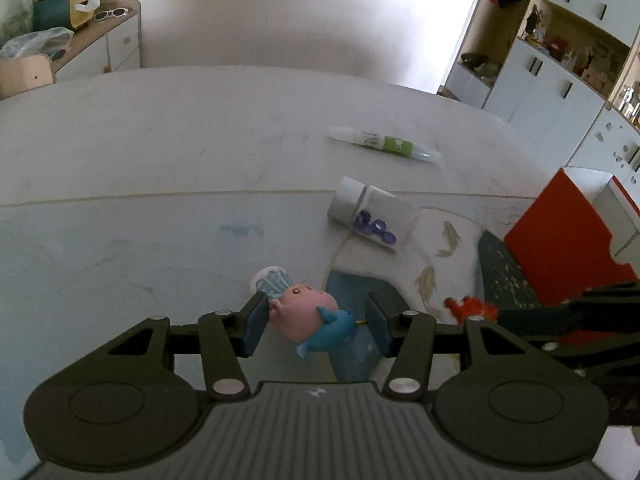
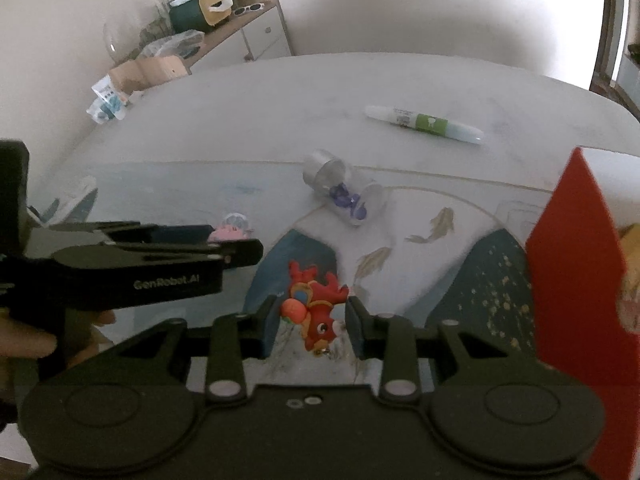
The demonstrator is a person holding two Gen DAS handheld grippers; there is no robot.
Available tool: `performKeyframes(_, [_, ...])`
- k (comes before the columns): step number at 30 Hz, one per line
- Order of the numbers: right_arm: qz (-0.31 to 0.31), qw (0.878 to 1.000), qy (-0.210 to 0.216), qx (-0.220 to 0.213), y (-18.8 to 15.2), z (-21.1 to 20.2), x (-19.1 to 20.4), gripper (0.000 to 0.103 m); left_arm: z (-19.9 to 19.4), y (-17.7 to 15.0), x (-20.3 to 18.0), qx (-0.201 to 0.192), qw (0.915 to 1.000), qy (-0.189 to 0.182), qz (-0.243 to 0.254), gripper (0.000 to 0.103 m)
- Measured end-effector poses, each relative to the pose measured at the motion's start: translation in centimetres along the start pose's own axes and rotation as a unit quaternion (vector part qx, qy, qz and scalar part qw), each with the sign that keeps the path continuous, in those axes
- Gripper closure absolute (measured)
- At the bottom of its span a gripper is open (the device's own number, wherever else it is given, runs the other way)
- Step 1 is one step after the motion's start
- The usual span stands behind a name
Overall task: Organize rigid objects
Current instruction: 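Grasp the pink pig figure with the left tool while the right tool grasps the orange rooster keychain, then carry the pig figure and rooster keychain into the red-rimmed box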
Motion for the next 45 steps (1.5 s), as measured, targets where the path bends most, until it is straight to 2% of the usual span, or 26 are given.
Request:
performKeyframes(11, [0.005,1.0,0.023,-0.015,-0.6,-5.7,-0.8,0.069,-3.2,-0.9,-1.8,0.004,1.0,-0.005,-0.001,0.05])
performKeyframes(20, [0.013,0.998,0.031,-0.045,-0.2,-10.8,-3.8,0.069,-6.4,1.2,-5.5,-0.014,0.9998,-0.014,-0.009,0.05])
performKeyframes(23, [0.019,0.998,0.028,-0.056,-0.1,-12.5,-5.7,0.069,-7.2,2.3,-7.7,-0.032,0.9994,-0.011,-0.004,0.05])
performKeyframes(28, [0.026,0.997,0.023,-0.074,0.2,-15.1,-9.4,0.069,-7.9,4.0,-11.8,-0.043,0.9987,-0.028,-0.004,0.05])
performKeyframes(33, [0.033,0.995,0.015,-0.09,0.5,-17.4,-13.4,0.069,-8.1,6.0,-16.8,-0.058,0.9975,-0.036,0.018,0.05])
performKeyframes(40, [0.04,0.994,-0.001,-0.105,0.7,-19.5,-19.4,0.069,-7.1,8.9,-23.8,-0.07,0.9948,-0.055,0.051,0.05])
performKeyframes(45, [0.041,0.993,-0.019,-0.11,1.1,-19.9,-23.2,0.069,-5.1,10.9,-27.9,-0.063,0.9933,-0.068,0.07,0.05])
Point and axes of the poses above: each gripper's, at about its wrist camera, not at the fingertips, and z roughly the way its jaws point, x to its left, y to its top, the point moved 6 cm from there along z, roughly the way its jaws point, and after that the axes turned 11 degrees about z, right-handed, at the moved point
